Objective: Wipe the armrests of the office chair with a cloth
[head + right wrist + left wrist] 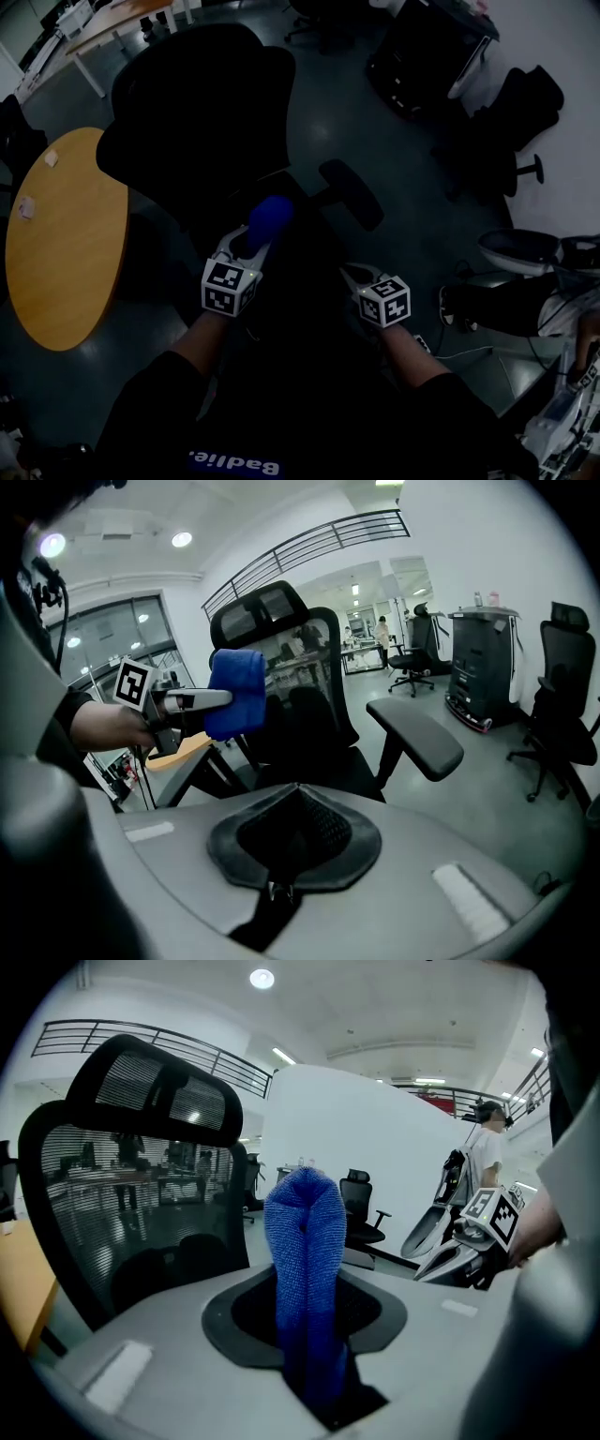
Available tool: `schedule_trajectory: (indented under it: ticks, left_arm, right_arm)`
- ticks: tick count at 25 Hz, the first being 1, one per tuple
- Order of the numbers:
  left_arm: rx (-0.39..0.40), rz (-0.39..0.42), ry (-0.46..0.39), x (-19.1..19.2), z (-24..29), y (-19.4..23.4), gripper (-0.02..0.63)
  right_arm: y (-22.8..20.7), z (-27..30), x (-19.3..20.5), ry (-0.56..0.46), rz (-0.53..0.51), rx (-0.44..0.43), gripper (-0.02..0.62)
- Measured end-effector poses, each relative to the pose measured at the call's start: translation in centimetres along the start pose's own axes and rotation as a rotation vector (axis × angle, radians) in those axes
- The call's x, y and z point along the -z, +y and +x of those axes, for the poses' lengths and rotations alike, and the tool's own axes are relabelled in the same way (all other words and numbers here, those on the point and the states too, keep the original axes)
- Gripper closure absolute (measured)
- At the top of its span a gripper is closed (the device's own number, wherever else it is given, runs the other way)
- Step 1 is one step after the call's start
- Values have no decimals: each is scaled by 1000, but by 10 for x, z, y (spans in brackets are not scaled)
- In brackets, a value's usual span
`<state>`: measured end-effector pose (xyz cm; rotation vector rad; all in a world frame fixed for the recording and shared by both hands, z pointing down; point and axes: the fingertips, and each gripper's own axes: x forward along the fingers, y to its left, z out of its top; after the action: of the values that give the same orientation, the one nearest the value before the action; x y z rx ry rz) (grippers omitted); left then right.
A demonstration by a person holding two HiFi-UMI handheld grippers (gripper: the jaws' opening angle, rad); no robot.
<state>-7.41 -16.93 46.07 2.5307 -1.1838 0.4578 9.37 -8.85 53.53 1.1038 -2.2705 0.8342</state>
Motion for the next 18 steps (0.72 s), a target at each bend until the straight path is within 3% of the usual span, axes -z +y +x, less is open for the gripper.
schedule_trajectory:
  ticks: [12,18]
  left_arm:
    - [-263,-60,72,-5,59,17,471]
    - [-324,-62,136,-16,107,16,472]
  right_arm:
    - [-75,16,-27,54,-100,-263,591]
    - [-123,19,-36,64,-116,-331,591]
